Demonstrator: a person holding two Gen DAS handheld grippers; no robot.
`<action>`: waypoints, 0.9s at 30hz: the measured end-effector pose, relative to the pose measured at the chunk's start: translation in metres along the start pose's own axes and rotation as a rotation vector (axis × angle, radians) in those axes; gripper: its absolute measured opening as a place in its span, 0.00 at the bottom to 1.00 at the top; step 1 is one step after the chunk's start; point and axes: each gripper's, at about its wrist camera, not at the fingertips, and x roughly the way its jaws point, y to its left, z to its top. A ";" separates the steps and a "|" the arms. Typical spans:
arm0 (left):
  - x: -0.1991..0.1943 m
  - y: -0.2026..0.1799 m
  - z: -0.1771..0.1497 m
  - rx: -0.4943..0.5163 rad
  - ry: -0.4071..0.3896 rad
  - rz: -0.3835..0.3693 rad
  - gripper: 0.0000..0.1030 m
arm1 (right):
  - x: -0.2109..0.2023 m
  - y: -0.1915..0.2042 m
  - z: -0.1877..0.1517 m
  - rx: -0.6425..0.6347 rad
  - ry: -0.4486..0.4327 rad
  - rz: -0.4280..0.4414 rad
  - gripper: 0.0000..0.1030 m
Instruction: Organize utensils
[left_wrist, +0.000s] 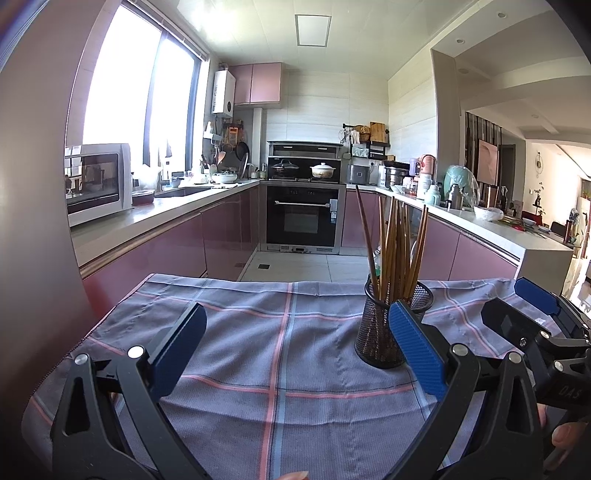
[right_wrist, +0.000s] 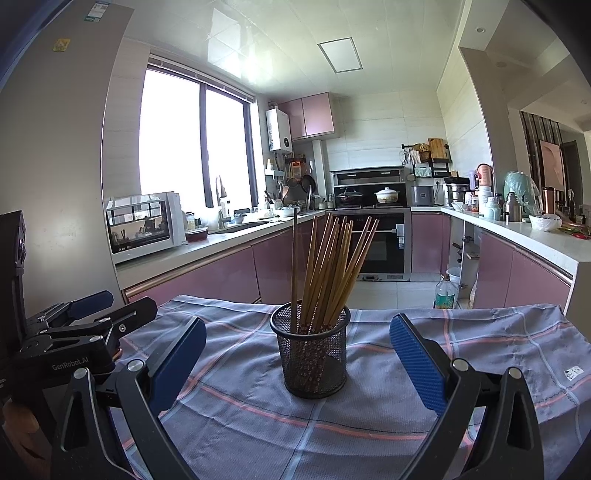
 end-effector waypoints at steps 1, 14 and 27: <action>0.000 0.000 0.000 0.000 -0.003 0.002 0.95 | 0.000 0.000 0.000 0.000 -0.003 0.000 0.93; -0.001 -0.002 0.000 0.002 -0.012 0.009 0.94 | 0.000 -0.002 0.000 0.001 -0.019 -0.003 0.93; 0.001 -0.002 0.000 0.002 -0.013 0.009 0.94 | 0.002 -0.002 -0.001 -0.002 -0.015 -0.004 0.93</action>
